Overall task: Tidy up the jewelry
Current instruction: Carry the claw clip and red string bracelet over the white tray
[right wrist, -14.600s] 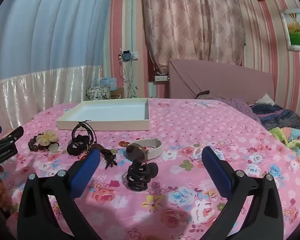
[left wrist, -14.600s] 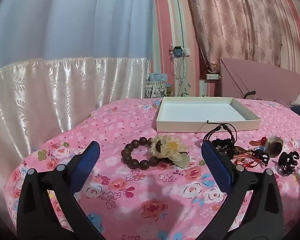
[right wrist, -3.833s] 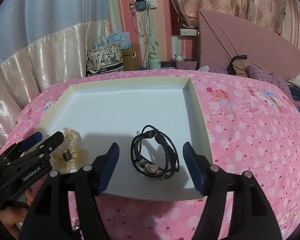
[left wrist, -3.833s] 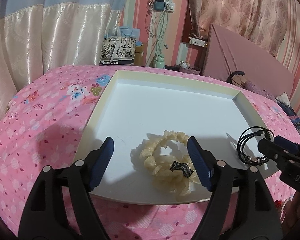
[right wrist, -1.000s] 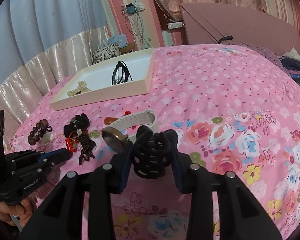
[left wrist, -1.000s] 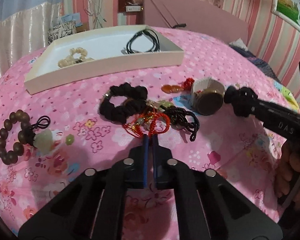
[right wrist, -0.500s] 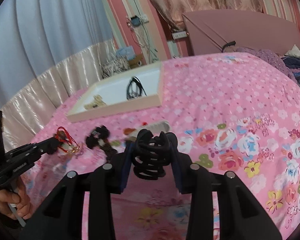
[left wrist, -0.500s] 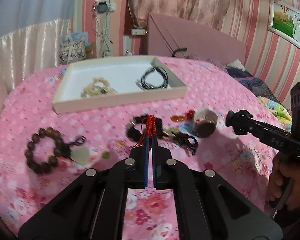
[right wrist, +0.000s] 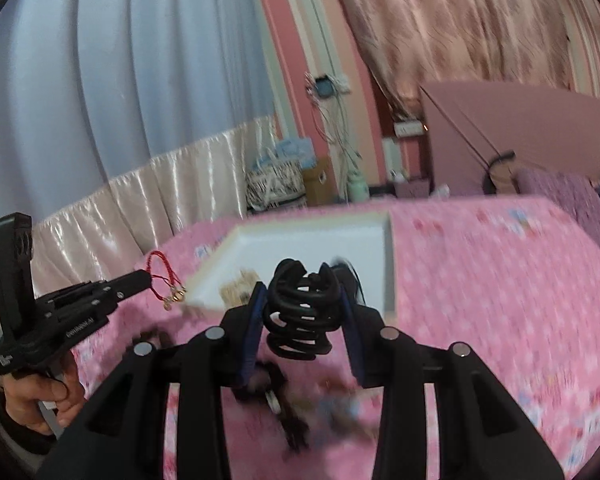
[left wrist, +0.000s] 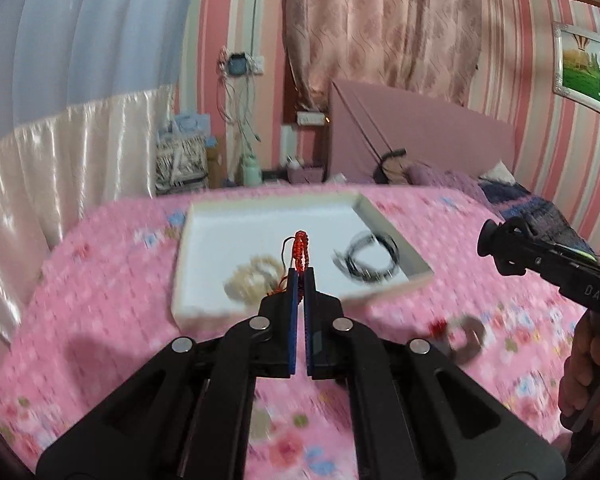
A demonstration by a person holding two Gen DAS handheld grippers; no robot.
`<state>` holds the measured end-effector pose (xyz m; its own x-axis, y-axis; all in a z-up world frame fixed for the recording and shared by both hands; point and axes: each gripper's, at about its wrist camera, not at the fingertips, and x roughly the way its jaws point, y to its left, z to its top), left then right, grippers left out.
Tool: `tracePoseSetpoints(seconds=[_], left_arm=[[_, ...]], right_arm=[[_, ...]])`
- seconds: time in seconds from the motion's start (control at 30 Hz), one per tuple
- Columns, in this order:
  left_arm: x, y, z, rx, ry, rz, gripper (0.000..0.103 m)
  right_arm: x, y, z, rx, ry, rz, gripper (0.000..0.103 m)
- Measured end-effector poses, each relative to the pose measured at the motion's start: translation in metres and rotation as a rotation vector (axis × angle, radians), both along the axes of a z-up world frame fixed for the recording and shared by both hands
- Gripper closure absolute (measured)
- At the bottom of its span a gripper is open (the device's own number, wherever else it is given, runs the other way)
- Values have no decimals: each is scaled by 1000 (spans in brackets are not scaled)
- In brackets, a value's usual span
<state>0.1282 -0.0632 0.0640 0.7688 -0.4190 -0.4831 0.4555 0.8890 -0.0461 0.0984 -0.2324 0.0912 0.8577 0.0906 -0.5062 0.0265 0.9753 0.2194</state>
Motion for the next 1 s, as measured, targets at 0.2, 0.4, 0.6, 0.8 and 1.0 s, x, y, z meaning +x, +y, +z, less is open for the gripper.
tracePoseSetpoints(seconds=[0.2, 0.4, 0.6, 0.8, 1.0], left_arm=[[47, 9, 16, -58, -24, 76, 103], [80, 7, -8, -39, -3, 106, 103], [103, 10, -57, -23, 90, 139, 103], [112, 4, -85, 14, 137, 132, 103], [122, 11, -96, -9, 178, 140, 103]], right_arm=[[63, 13, 17, -23, -31, 9, 67], [103, 17, -15, 10, 50, 9, 67], [118, 33, -72, -27, 142, 26, 67], [120, 33, -91, -71, 164, 10, 66], [124, 49, -101, -130, 180, 27, 66]])
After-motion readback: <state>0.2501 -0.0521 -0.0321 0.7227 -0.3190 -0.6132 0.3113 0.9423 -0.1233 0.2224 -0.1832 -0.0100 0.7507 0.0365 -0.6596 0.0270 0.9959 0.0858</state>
